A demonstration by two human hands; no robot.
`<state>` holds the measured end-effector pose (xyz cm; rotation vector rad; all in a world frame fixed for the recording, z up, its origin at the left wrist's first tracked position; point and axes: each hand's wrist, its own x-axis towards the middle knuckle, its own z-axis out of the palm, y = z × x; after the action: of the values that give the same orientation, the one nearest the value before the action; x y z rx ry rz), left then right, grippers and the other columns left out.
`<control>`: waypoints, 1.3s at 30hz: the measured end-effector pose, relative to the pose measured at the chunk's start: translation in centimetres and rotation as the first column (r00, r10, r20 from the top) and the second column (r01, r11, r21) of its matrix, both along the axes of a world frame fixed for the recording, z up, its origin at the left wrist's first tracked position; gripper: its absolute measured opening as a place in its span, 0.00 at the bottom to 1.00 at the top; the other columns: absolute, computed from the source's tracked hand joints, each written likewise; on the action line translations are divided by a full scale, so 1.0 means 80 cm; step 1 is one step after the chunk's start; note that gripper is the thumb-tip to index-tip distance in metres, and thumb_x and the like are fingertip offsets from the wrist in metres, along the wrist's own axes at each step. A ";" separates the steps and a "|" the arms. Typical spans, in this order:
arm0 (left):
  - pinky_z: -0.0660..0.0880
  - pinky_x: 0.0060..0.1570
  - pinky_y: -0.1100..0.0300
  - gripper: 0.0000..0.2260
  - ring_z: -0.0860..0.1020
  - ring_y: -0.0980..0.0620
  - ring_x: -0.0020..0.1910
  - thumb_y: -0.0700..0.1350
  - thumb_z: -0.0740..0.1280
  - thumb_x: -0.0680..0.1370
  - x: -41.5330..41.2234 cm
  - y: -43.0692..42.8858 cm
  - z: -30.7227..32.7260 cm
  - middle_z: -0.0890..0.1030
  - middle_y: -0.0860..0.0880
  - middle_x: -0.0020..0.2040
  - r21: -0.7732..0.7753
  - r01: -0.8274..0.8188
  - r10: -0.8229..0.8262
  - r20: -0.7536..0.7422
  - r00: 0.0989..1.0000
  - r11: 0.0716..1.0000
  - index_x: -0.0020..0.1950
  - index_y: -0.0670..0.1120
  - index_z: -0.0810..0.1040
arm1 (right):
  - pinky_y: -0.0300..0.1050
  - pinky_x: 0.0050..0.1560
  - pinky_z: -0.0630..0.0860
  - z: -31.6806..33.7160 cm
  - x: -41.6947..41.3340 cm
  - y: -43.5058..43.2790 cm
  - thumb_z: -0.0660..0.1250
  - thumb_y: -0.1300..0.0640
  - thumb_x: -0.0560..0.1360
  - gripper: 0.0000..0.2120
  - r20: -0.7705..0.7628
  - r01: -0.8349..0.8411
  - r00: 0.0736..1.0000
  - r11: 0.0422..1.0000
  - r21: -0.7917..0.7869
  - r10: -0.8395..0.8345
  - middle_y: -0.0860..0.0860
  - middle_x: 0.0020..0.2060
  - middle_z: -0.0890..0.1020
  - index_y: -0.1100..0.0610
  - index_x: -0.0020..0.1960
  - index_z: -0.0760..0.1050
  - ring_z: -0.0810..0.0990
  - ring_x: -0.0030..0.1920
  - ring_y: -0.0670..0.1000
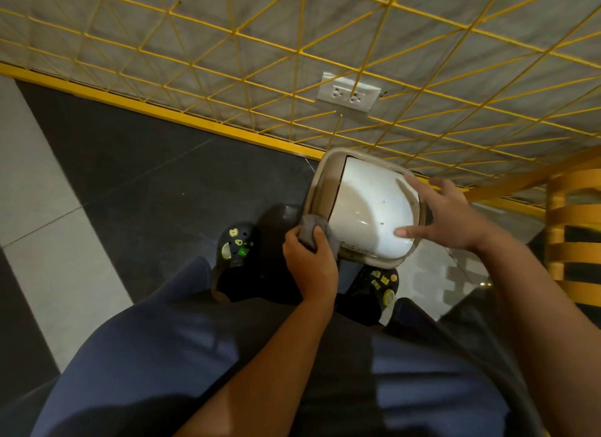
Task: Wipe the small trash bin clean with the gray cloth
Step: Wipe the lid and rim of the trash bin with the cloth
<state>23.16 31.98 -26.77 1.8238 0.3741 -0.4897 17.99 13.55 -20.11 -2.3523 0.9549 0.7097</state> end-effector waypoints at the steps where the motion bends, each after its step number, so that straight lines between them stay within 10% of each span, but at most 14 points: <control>1: 0.73 0.55 0.56 0.13 0.75 0.47 0.55 0.45 0.64 0.77 0.000 -0.003 0.001 0.76 0.42 0.57 -0.003 -0.002 0.002 -0.014 1.000 1.000 0.60 0.41 0.72 | 0.58 0.71 0.56 -0.003 -0.006 -0.003 0.73 0.46 0.67 0.46 -0.013 0.026 1.000 0.999 0.032 -0.025 0.56 0.75 0.51 0.43 0.75 0.48 0.51 0.74 0.61; 19: 0.71 0.55 0.67 0.13 0.74 0.53 0.54 0.42 0.67 0.75 0.087 -0.008 0.017 0.74 0.45 0.58 0.034 0.142 -0.146 0.200 0.969 0.989 0.59 0.43 0.74 | 0.50 0.67 0.64 -0.017 0.009 0.083 0.69 0.44 0.71 0.40 0.178 0.392 0.895 0.912 0.122 -0.408 0.59 0.72 0.56 0.50 0.75 0.50 0.63 0.69 0.59; 22: 0.68 0.53 0.74 0.12 0.73 0.55 0.53 0.38 0.69 0.73 0.067 -0.011 0.041 0.74 0.44 0.57 0.072 0.283 -0.282 0.478 0.832 0.956 0.56 0.42 0.78 | 0.50 0.66 0.65 -0.021 0.008 0.095 0.69 0.45 0.71 0.43 0.220 0.438 0.862 0.889 0.131 -0.457 0.59 0.72 0.53 0.52 0.76 0.47 0.62 0.69 0.59; 28: 0.78 0.47 0.52 0.14 0.78 0.45 0.47 0.37 0.72 0.67 0.037 -0.032 0.029 0.79 0.44 0.51 0.460 0.662 -0.770 0.566 0.294 0.591 0.52 0.43 0.81 | 0.41 0.57 0.65 -0.034 0.001 0.102 0.70 0.54 0.72 0.39 0.313 0.448 0.827 0.884 0.132 -0.466 0.61 0.69 0.57 0.58 0.75 0.51 0.67 0.66 0.61; 34: 0.73 0.51 0.54 0.12 0.75 0.44 0.54 0.40 0.69 0.72 0.082 -0.046 0.024 0.76 0.42 0.55 0.553 0.587 -0.798 0.504 0.329 0.591 0.55 0.43 0.80 | 0.49 0.65 0.67 -0.035 0.001 0.101 0.70 0.44 0.70 0.43 0.283 0.466 0.826 0.873 0.145 -0.488 0.57 0.71 0.53 0.53 0.75 0.49 0.64 0.69 0.57; 39: 0.73 0.48 0.59 0.11 0.75 0.45 0.52 0.41 0.67 0.74 0.112 -0.063 0.029 0.75 0.44 0.53 0.483 0.492 -0.689 0.479 0.544 0.725 0.56 0.43 0.79 | 0.50 0.65 0.68 -0.037 0.001 0.102 0.69 0.43 0.70 0.43 0.273 0.465 0.828 0.872 0.151 -0.489 0.57 0.72 0.52 0.53 0.75 0.49 0.64 0.69 0.58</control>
<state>32.14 26.97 -24.44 2.2699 -0.7393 -0.2367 18.11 21.70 -23.04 -1.9505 1.2760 0.1726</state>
